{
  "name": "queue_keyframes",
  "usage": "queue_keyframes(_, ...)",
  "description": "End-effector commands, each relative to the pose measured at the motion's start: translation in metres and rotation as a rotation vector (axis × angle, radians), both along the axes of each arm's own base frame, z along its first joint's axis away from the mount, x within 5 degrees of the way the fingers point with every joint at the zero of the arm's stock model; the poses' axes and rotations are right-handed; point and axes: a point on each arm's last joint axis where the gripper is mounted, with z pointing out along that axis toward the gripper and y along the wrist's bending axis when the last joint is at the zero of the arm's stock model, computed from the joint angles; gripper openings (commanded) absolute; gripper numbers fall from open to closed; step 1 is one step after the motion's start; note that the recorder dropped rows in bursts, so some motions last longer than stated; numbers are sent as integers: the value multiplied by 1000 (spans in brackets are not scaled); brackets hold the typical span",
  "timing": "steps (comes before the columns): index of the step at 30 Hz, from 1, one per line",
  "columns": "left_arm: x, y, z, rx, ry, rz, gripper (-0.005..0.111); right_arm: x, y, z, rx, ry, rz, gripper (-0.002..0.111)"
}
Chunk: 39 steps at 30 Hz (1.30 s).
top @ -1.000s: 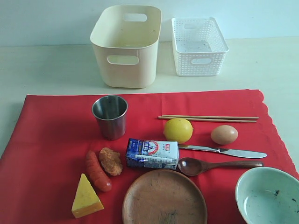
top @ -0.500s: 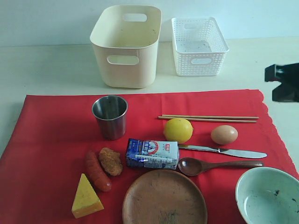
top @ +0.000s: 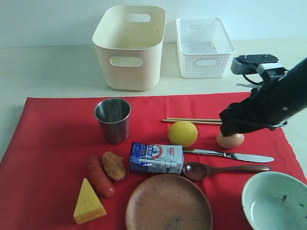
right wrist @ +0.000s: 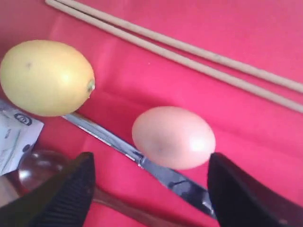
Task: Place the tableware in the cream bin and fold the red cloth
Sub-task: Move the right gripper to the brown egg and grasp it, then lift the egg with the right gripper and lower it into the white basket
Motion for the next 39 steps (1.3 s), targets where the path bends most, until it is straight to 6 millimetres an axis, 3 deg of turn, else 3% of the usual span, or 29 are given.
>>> queue_keyframes(1, 0, 0, 0, 5, -5, -8, 3, 21, 3, -12, -78, -39, 89, 77)
queue_keyframes(15, 0, 0, -1, 5, 0, -7, 3, 35, 7, -56, -110, 43, 181, 74)
queue_keyframes(20, 0, 0, -1, 5, 0, -7, 3, 35, 8, -56, -105, 40, 172, 49)
queue_keyframes(21, 0, 0, -1, 5, 0, -7, 3, 35, 8, -56, -105, 40, 172, 37)
queue_keyframes(24, 0, 0, -1, 5, 0, -7, 3, 34, 8, -55, -103, 44, 170, 19)
queue_keyframes(28, 0, 0, -1, 5, 0, -7, 3, 33, 8, -37, -79, 21, 116, 0)
queue_keyframes(35, 0, 0, -1, 5, 0, -7, 3, 29, 6, 26, -35, -215, 78, 0)
queue_keyframes(39, 0, 0, -1, 5, 3, -7, 3, 30, 6, 44, 12, -310, 18, 0)
